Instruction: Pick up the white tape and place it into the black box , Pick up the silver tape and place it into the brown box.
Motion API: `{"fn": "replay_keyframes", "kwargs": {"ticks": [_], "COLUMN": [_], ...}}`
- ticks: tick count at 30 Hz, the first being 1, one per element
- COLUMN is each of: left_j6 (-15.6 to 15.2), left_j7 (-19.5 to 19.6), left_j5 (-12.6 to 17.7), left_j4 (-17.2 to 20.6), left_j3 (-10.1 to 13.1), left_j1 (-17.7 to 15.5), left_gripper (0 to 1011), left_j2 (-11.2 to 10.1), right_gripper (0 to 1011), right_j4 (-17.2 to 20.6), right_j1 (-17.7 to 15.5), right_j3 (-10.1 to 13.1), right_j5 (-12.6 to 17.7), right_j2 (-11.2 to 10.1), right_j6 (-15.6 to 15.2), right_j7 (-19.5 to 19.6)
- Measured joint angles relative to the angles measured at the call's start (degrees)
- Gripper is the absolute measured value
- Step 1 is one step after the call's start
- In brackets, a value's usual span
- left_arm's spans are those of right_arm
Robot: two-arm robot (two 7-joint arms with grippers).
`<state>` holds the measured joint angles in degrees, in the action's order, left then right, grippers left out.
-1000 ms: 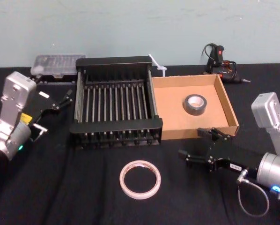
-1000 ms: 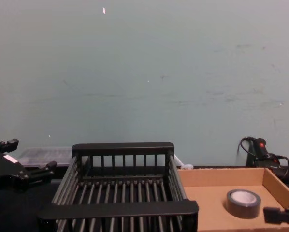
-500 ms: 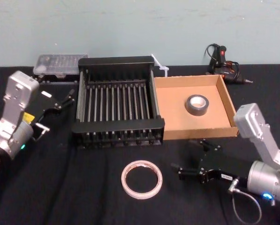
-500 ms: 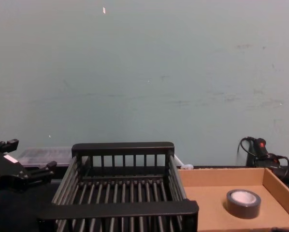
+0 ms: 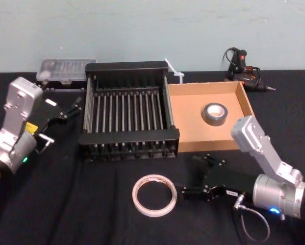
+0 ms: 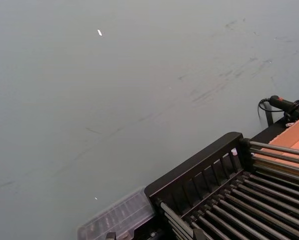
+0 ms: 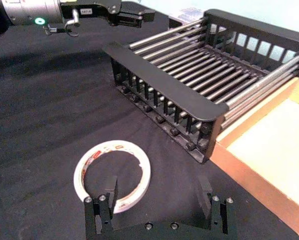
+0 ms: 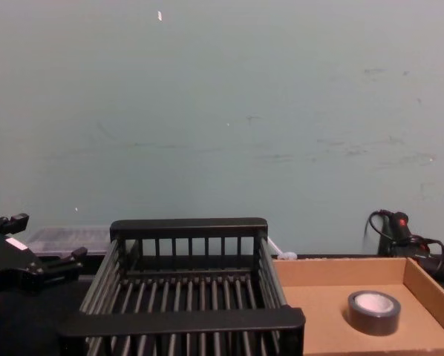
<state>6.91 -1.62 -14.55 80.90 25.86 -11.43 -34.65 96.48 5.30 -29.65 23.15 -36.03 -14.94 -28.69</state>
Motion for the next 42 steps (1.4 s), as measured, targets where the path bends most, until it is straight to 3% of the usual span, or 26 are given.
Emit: {"fn": "replay_keyframes", "kwargs": {"ticks": [21,42], "left_j6": [0.0,0.0], "left_j7": [0.0,0.0], "left_j5": [0.0,0.0], "left_j4": [0.0,0.0], "left_j3": [0.0,0.0], "left_j1": [0.0,0.0], "left_gripper": [1001,1001], "left_j2": [0.0,0.0], "right_gripper": [1002,1003], "right_j4": [-5.9,-9.9], "right_j1": [6.1,8.0], "right_j3": [-5.0,-6.1], "right_j5": [-5.1,-6.7], "right_j2": [5.2,7.4], "right_j6": [-1.3,-1.8], "right_j7": [-2.1,-3.1]}}
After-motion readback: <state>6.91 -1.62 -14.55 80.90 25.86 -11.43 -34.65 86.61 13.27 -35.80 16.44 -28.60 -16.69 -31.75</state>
